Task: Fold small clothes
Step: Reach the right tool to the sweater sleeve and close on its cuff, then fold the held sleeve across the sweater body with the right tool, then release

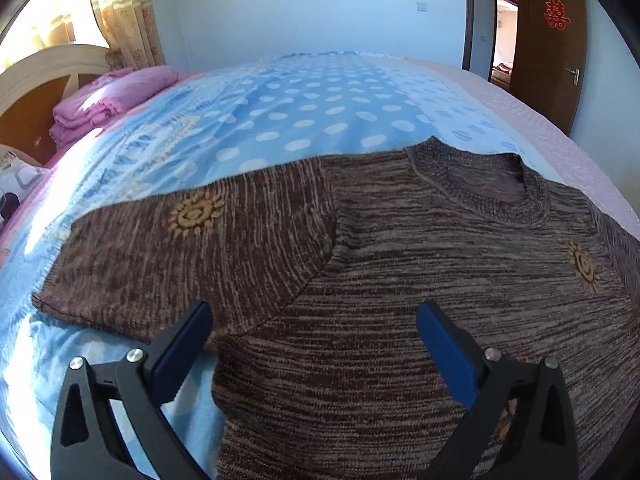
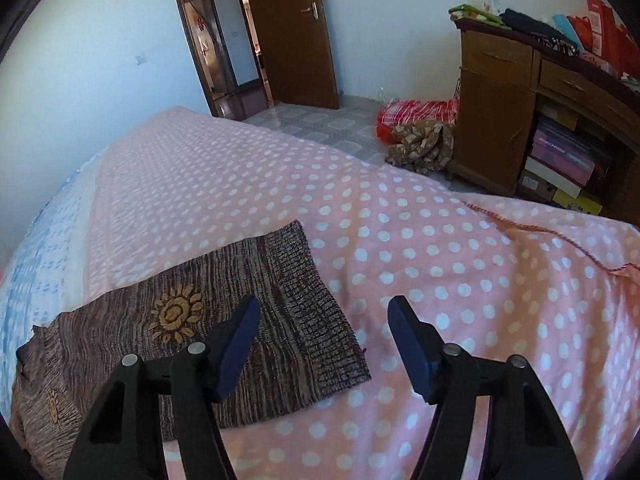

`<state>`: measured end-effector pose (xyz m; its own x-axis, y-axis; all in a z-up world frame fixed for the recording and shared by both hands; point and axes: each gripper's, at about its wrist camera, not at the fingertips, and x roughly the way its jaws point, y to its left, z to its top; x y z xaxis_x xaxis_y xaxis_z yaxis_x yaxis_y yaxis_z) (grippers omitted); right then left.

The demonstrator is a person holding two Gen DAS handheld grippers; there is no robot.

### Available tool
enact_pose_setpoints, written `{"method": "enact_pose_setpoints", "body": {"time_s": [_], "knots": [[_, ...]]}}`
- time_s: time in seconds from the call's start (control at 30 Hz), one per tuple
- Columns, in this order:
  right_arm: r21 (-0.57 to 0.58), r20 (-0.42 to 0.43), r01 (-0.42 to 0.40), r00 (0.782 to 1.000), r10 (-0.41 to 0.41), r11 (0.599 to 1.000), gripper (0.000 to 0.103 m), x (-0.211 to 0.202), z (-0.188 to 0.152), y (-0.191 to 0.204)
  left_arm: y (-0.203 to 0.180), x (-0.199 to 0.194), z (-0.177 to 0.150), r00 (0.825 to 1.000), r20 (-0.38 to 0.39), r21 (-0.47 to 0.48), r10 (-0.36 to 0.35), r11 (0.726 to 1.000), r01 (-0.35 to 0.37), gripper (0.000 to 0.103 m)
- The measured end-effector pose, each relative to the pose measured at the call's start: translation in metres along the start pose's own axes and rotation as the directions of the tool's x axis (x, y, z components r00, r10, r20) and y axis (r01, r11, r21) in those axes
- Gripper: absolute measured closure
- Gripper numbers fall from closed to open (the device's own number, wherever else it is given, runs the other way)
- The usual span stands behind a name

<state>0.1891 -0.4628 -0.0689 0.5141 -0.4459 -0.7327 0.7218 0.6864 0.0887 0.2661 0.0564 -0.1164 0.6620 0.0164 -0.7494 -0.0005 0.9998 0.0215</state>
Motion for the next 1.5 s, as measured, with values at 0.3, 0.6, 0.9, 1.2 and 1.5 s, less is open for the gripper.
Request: {"method": "enact_pose_setpoints", "body": {"time_s": [0.3,0.6,0.9,1.2,1.5], "knots": [[-0.060,-0.048,0.035,0.998,-0.038,0.998,0.075,0.026,-0.005,0.010,0.012,0.010,-0.006,0.994,-0.070,-0.090,-0.087,0.993,0.080,0.000],[-0.069,-0.048,-0.052,0.998,0.048,0.996,0.100,-0.005,0.016,0.028,0.009,0.010,-0.006,0.995,-0.056,-0.085,-0.083,0.993,0.078,0.000],[-0.208,-0.004,-0.247,0.968,0.252,0.946,0.100,-0.083,0.009,0.122,0.013,0.012,-0.005,0.995,-0.044,-0.093,-0.094,0.992,0.090,0.000],[-0.360,-0.108,-0.483,0.872,0.478,0.798,0.100,-0.129,-0.085,0.288,0.013,0.011,-0.005,0.994,-0.033,-0.104,-0.107,0.989,0.103,0.000],[-0.460,-0.198,-0.483,0.874,0.444,0.745,0.100,-0.075,-0.188,0.373,0.016,0.010,-0.005,0.992,-0.019,-0.119,-0.128,0.985,0.125,0.000]]}}
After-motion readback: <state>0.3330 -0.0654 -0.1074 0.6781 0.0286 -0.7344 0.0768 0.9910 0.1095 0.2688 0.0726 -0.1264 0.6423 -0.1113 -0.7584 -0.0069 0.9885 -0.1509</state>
